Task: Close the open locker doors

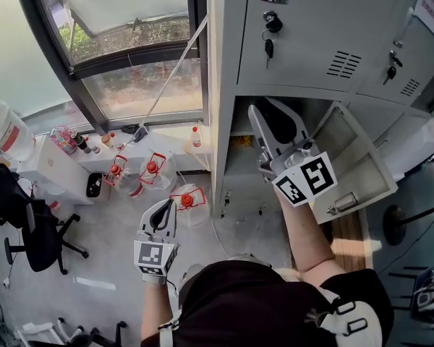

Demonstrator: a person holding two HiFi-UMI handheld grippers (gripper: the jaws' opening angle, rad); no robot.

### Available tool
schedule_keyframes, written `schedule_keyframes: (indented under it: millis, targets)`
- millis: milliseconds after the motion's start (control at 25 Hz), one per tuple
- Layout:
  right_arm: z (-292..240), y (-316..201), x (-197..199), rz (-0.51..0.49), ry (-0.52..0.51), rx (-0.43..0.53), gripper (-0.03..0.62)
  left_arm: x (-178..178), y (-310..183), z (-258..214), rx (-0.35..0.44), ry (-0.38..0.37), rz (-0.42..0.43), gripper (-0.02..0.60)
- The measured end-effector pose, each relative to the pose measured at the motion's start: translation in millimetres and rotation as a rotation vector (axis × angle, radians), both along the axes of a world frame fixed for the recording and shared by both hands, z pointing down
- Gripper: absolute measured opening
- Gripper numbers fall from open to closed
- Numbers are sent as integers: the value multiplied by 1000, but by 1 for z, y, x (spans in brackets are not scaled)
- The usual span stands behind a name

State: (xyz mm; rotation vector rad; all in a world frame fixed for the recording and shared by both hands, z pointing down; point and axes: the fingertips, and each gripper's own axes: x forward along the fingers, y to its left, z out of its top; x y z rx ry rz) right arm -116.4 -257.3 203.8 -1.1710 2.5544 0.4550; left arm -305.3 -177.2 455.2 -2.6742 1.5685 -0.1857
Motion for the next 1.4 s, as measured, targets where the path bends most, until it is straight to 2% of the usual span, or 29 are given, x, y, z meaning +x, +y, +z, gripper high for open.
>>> schedule_keyframes:
  millis: [240,480,960,1400]
  targets:
    - [26,14,21,76,-1,-51,71,20,-2,9,-21,-8,98,8]
    - [51,37,54,187,8,-100,71,55,-3,14,-33,-16,230,9]
    - [93,96,135,416,2,-187,71,148,11,27,-68,-25,492,8]
    - [126,154,212,628,-30,-253,71,220,27,38,-92,-40,671,8]
